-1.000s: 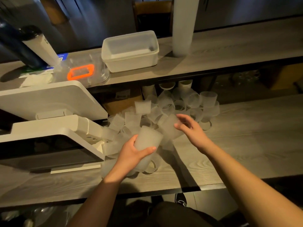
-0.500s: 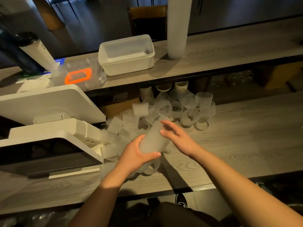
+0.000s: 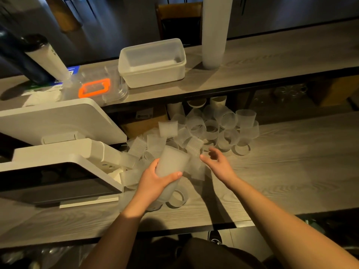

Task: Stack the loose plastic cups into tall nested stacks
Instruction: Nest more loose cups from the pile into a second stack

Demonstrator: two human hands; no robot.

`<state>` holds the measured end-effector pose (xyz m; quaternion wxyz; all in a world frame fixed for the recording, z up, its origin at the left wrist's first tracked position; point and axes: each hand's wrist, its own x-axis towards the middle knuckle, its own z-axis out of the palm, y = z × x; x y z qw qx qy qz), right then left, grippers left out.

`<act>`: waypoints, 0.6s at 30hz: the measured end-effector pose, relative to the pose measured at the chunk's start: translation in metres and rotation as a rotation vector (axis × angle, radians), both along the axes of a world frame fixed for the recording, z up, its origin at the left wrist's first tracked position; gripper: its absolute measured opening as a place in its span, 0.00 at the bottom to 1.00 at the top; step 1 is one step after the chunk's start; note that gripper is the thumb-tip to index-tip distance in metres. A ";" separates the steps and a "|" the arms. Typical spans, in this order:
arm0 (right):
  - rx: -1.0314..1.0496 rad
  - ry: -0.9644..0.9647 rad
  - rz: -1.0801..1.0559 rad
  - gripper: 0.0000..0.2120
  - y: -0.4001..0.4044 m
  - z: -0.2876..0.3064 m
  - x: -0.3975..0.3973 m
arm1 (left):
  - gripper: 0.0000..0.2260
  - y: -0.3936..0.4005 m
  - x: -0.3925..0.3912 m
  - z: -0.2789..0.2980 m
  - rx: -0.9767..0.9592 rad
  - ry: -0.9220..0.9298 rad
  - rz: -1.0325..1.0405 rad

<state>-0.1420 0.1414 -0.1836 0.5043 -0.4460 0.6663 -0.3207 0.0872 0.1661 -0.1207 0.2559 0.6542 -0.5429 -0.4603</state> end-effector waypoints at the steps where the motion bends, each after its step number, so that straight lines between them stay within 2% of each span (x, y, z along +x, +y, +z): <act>1: 0.015 0.036 0.032 0.34 -0.001 -0.007 -0.004 | 0.30 -0.001 0.002 -0.001 -0.003 0.000 0.011; 6: 0.065 0.216 0.205 0.45 -0.007 -0.034 -0.008 | 0.33 -0.002 0.007 -0.003 0.027 0.033 0.069; 10: 0.097 0.284 0.325 0.50 -0.010 -0.049 -0.004 | 0.28 -0.004 0.008 -0.003 0.032 0.031 0.115; 13: 0.107 0.324 0.370 0.47 -0.014 -0.056 0.000 | 0.29 -0.005 0.010 -0.005 0.043 0.031 0.140; 16: 0.130 0.338 0.374 0.41 -0.016 -0.059 0.002 | 0.39 -0.005 0.012 -0.006 0.052 0.038 0.152; 18: 0.140 0.340 0.368 0.39 -0.016 -0.060 0.002 | 0.40 -0.005 0.012 -0.007 0.050 0.041 0.164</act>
